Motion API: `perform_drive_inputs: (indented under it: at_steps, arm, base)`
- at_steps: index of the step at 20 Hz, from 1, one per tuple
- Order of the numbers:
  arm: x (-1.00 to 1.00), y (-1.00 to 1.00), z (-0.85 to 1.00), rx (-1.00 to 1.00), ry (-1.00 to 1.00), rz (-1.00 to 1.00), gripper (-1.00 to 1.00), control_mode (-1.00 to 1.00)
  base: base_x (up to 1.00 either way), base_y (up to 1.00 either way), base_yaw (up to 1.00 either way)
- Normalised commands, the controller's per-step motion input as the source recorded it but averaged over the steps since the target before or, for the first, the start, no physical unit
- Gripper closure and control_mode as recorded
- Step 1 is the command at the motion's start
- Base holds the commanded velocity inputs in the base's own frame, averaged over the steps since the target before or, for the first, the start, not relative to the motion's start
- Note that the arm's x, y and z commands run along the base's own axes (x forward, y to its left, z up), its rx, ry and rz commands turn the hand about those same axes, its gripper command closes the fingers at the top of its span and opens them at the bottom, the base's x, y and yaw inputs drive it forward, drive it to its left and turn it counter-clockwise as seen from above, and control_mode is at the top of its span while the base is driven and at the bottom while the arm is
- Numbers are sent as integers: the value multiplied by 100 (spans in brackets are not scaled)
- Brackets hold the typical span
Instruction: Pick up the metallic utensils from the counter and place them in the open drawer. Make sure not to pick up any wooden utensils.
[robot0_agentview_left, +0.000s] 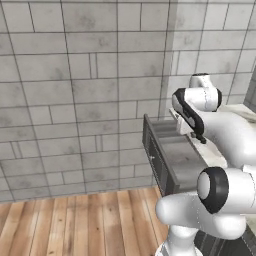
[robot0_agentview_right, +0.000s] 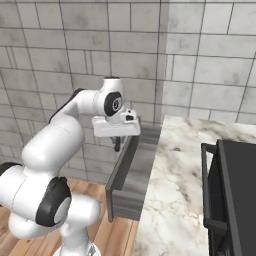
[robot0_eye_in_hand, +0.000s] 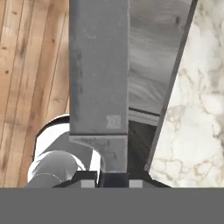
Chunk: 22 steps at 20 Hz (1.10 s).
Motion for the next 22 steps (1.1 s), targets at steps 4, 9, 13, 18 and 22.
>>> perform_drive_inputs:
  at_steps: [4,9,13,18,22]
  arm:
    - [57,0,-42,15,0,-13,100,-100]
    - [40,-2,-78,15,-15,-12,100,-100]
    - [14,3,-54,2,-19,0,100,-100]
    - [21,14,-40,0,-17,1,100,-100]
    - [21,0,-26,0,-16,3,100,-100]
  base:
    - [0,0,0]
    - [0,0,0]
    - [0,0,0]
    - [0,0,0]
    - [0,0,0]
